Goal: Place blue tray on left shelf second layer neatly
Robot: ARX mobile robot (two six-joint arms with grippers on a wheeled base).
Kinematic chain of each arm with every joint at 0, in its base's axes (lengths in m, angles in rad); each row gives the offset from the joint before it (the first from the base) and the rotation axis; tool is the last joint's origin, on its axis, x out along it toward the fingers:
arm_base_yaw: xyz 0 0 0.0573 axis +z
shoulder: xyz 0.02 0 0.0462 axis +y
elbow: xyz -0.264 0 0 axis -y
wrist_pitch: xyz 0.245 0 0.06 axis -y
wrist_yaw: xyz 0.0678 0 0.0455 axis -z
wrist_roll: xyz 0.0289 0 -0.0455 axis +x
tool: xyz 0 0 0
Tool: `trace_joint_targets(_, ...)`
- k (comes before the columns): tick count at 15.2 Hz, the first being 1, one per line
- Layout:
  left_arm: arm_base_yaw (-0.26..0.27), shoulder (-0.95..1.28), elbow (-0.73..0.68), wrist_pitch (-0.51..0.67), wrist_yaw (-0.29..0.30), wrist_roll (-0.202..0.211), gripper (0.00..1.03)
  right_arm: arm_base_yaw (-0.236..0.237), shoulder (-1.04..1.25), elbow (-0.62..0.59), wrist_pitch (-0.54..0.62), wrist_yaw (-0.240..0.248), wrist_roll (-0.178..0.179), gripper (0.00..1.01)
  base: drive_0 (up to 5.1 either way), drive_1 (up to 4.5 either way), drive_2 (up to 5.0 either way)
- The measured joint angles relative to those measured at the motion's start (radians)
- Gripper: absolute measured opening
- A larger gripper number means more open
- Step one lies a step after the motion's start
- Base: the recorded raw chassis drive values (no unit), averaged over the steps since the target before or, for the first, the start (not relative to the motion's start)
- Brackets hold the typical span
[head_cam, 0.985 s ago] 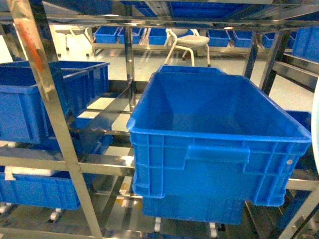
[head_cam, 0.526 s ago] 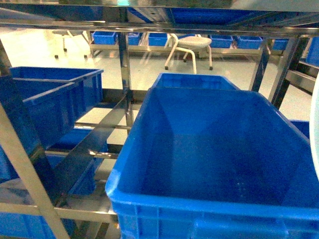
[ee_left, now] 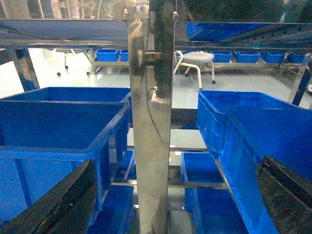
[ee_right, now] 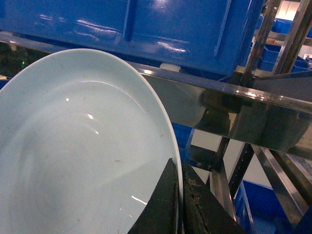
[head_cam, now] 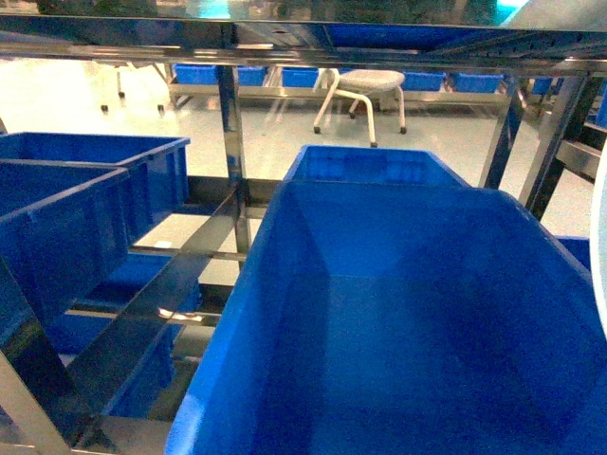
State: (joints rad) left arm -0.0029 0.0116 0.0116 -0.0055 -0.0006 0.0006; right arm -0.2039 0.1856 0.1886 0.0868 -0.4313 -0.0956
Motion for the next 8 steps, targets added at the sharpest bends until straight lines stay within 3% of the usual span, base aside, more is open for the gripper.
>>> trace_joint_targets(8,0.0,0.0,0.0,0.0,0.0,0.0,0.98,0.0,0.0,0.0,0.0,0.0,0.0,0.02,0.0,4.16,-4.1)
